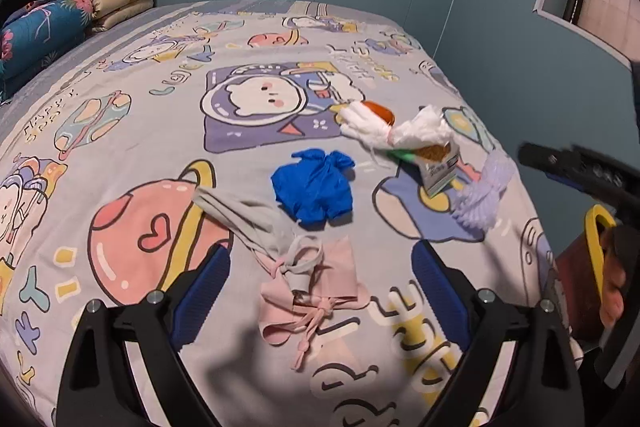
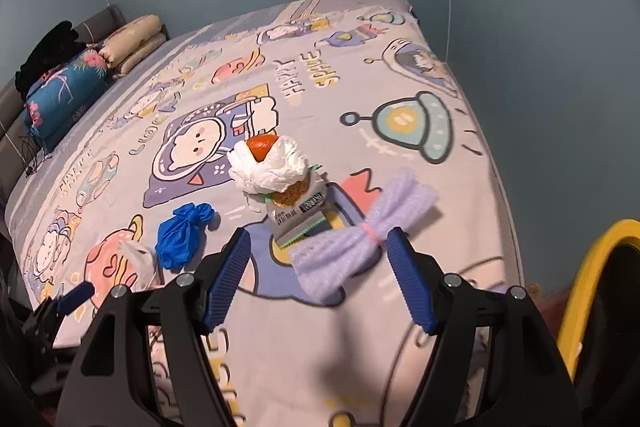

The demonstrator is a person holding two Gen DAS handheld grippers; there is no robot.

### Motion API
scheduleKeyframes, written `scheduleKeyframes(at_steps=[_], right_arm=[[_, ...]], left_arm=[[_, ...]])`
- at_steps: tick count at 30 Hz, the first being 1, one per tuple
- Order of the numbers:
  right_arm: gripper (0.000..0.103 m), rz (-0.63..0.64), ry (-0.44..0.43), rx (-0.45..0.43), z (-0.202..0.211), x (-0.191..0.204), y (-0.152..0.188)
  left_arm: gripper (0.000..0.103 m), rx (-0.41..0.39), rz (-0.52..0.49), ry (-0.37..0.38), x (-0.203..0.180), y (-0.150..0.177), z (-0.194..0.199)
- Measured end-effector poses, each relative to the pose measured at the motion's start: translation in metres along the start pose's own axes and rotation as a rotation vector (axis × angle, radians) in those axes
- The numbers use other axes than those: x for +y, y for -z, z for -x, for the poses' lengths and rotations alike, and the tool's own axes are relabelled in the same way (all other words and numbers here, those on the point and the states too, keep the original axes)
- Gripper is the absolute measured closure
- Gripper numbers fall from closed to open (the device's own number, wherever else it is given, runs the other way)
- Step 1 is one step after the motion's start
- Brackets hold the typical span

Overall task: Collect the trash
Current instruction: 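Move both tools back over the remaining trash on the bed, then grasp the pink cloth with the left gripper while the right grasps the white tissue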

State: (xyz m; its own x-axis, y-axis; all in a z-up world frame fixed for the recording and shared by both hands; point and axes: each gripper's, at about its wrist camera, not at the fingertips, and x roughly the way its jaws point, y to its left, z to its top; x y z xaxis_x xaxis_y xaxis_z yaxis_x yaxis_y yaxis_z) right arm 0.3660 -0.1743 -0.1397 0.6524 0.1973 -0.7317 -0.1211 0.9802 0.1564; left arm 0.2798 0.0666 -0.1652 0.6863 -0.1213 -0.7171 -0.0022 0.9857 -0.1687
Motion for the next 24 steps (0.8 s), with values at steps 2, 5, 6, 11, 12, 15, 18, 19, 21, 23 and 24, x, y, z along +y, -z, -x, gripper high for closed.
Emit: scheduleKeyframes(at_steps=[2,5,6,11,12,15,18,19,21,23,24], right_arm=[[0.036,0.004,0.001,0.008,-0.012,0.002,-0.004],[0.036,0.006,-0.003,0.017,-0.034,0.006,-0.011],[0.036,0.009,-0.002,0.016,-0.039,0.007,-0.013],[0.036,0.002,0.014,0.025,-0.073,0.008,-0.029],[0.036,-0.002,0.014,0.025,-0.078,0.008,-0.031],[0.036,-0.005,0.025,0.016,-0.093,0.006,-0.038],[0.036,-0.013,0.035,0.013,-0.106,0.004,-0.044],[0.036,-0.017,0.03,0.016,-0.11,0.004,-0.045],[0.036,-0.016,0.032,0.019,-0.116,0.006,-0.048],[0.038,-0.003,0.034,0.026,-0.122,0.011,-0.049],[0.038,0.008,0.037,0.027,-0.125,0.014,-0.049]], left_arm=[[0.014,0.011,0.002,-0.001,0.001,0.003,-0.006],[0.014,0.028,0.016,0.0,0.004,0.006,-0.015],[0.014,0.033,0.018,0.0,0.005,0.007,-0.017],[0.014,0.056,0.019,0.0,0.007,0.009,-0.028],[0.014,0.058,0.019,0.0,0.006,0.009,-0.029],[0.014,0.057,0.025,-0.008,0.007,0.012,-0.032],[0.014,0.061,0.019,-0.008,0.007,0.014,-0.035],[0.015,0.063,0.017,-0.006,0.007,0.015,-0.036],[0.016,0.065,0.022,-0.004,0.007,0.016,-0.038],[0.02,0.066,0.023,-0.005,0.008,0.017,-0.039],[0.023,0.071,0.021,-0.006,0.009,0.018,-0.04]])
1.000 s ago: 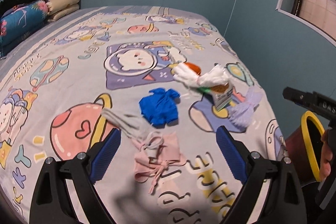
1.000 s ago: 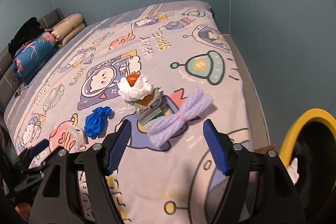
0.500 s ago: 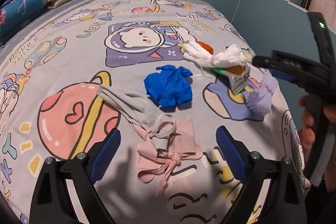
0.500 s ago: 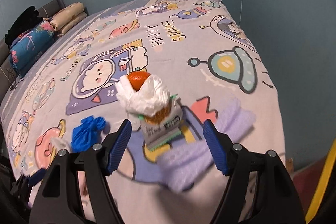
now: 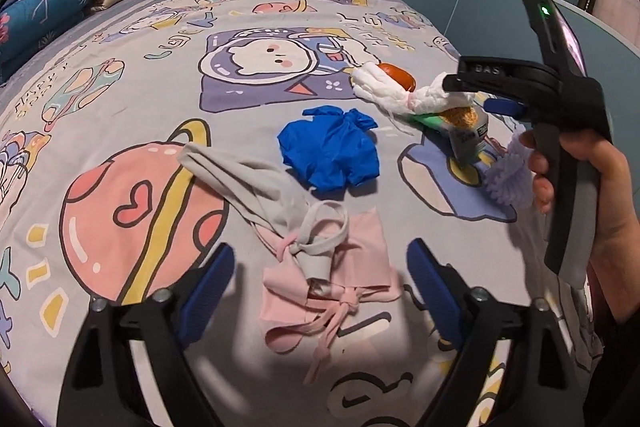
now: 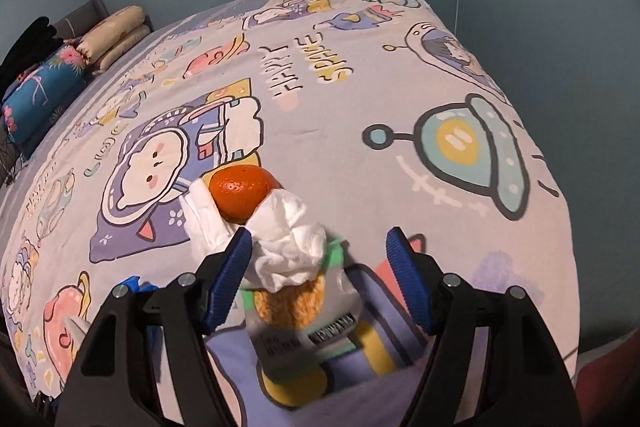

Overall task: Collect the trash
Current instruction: 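Grasp the pink cloth with the left gripper while the right grasps the white tissue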

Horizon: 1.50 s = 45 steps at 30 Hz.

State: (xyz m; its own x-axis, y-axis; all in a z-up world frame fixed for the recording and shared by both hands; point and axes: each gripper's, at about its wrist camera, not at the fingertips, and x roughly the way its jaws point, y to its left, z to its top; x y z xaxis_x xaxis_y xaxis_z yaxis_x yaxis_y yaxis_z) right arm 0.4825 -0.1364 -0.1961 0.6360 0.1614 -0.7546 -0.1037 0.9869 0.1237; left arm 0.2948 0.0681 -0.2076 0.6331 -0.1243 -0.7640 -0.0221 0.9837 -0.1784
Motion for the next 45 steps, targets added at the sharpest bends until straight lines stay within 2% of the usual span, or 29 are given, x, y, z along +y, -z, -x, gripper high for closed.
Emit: scheduleKeyframes(at_steps=[2,4,6,11,16,20,29,35,45], right_arm=[[0.043,0.015,0.01,0.005,-0.004,0.004,0.001],[0.05,0.022,0.021,0.014,-0.009,0.006,0.001],[0.057,0.025,0.026,0.028,-0.014,0.007,0.003],[0.077,0.045,0.046,0.038,-0.019,0.008,0.006],[0.091,0.021,0.06,0.032,-0.017,0.001,0.007],[0.095,0.02,0.061,0.018,-0.009,-0.002,0.005],[0.096,0.028,0.034,-0.015,0.027,-0.007,0.001],[0.096,0.048,-0.035,-0.004,0.052,-0.006,0.003],[0.096,0.074,-0.048,-0.001,0.086,-0.013,0.023]], left_arm=[[0.03,0.015,0.0,-0.002,0.001,0.003,-0.004],[0.043,0.043,-0.007,0.002,0.0,0.006,-0.009],[0.048,0.053,-0.021,-0.006,-0.002,0.009,-0.012],[0.065,0.042,-0.054,-0.021,-0.008,0.012,-0.012],[0.079,0.05,-0.038,-0.01,-0.004,0.008,-0.009],[0.082,0.047,-0.001,0.028,0.0,0.004,0.001],[0.082,0.015,-0.018,0.083,-0.008,0.004,0.02],[0.082,0.005,0.009,0.104,-0.001,0.003,0.028],[0.082,-0.032,0.009,0.116,0.001,0.003,0.044]])
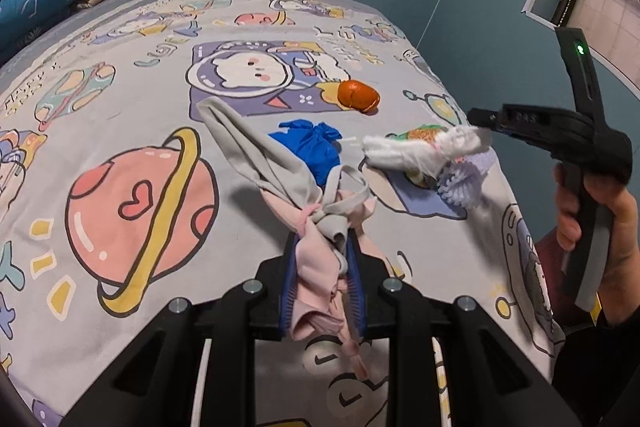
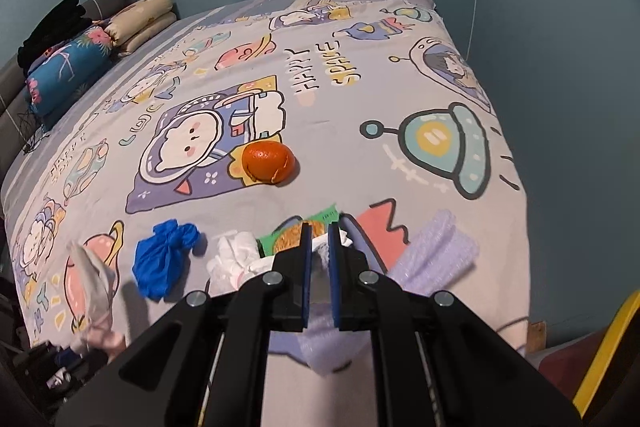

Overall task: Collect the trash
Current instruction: 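Grasp the pink cloth with the left gripper while the right grasps the white tissue, then carry the pink cloth and white tissue over the bin with both grippers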

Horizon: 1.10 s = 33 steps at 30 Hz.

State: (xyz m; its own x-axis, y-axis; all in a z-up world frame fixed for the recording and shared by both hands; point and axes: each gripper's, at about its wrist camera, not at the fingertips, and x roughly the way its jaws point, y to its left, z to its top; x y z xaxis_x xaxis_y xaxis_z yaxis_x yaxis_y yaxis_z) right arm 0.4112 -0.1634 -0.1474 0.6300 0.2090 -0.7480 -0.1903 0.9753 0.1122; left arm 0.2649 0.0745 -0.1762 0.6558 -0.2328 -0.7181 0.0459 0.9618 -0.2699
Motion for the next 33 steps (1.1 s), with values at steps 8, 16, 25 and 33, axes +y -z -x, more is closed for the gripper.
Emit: scheduleKeyframes(at_steps=[8,16,25,33], right_arm=[[0.097,0.029,-0.001,-0.042,0.034,0.001,0.004],[0.098,0.033,-0.01,-0.074,0.073,-0.001,0.006],[0.098,0.029,-0.012,-0.135,0.127,-0.016,0.008],[0.098,0.005,0.013,-0.169,0.161,-0.04,0.011]], left_arm=[[0.082,-0.044,-0.014,-0.008,-0.002,-0.004,0.014],[0.082,-0.072,-0.006,-0.017,-0.002,-0.01,0.028],[0.082,-0.118,-0.036,-0.029,-0.019,-0.022,0.048],[0.082,-0.147,-0.092,-0.027,-0.048,-0.031,0.066]])
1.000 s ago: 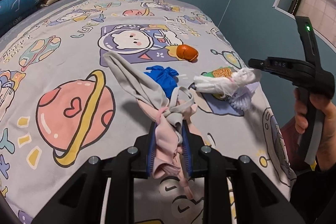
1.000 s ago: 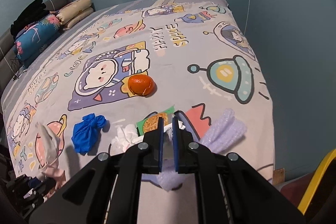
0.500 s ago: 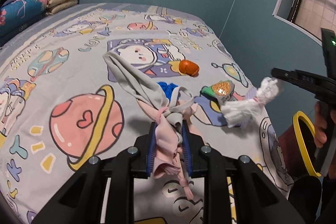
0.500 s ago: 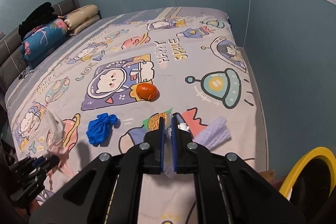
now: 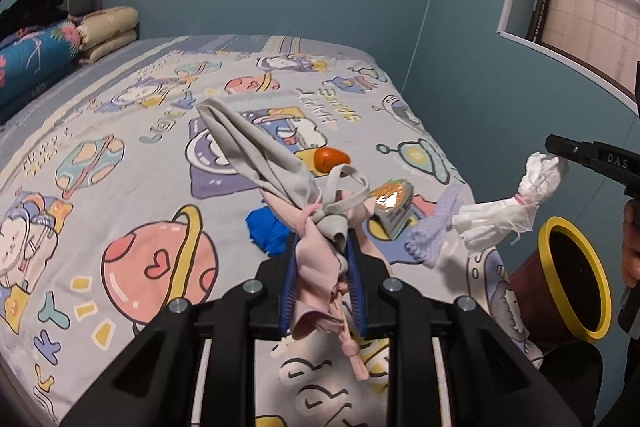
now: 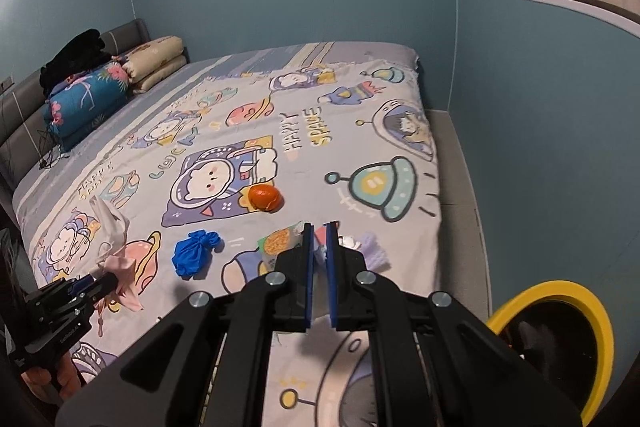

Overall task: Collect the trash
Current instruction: 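Carry the pink cloth and white tissue over the bin with both grippers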

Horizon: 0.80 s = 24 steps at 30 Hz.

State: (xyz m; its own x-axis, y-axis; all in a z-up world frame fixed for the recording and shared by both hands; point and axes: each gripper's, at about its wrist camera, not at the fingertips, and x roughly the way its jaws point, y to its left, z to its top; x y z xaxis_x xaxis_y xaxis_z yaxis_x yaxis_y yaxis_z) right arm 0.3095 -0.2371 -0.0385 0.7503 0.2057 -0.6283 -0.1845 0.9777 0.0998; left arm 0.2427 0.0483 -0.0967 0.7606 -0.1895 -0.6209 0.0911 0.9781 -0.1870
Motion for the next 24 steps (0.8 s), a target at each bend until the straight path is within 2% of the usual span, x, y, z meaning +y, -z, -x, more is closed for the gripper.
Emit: scheduleKeyframes(at_steps=[6,16,24], right_arm=[[0.098,-0.045,0.019,-0.007,0.018,-0.026,0.002],[0.098,-0.116,0.075,-0.036,0.048,-0.083,0.012],[0.098,-0.144,0.141,-0.052,0.073,-0.127,0.023]], left_arm=[[0.082,0.001,-0.042,0.005,-0.025,-0.006,0.006],[0.082,0.018,-0.127,0.058,-0.082,-0.014,0.001],[0.082,0.04,-0.194,0.137,-0.141,-0.019,-0.012]])
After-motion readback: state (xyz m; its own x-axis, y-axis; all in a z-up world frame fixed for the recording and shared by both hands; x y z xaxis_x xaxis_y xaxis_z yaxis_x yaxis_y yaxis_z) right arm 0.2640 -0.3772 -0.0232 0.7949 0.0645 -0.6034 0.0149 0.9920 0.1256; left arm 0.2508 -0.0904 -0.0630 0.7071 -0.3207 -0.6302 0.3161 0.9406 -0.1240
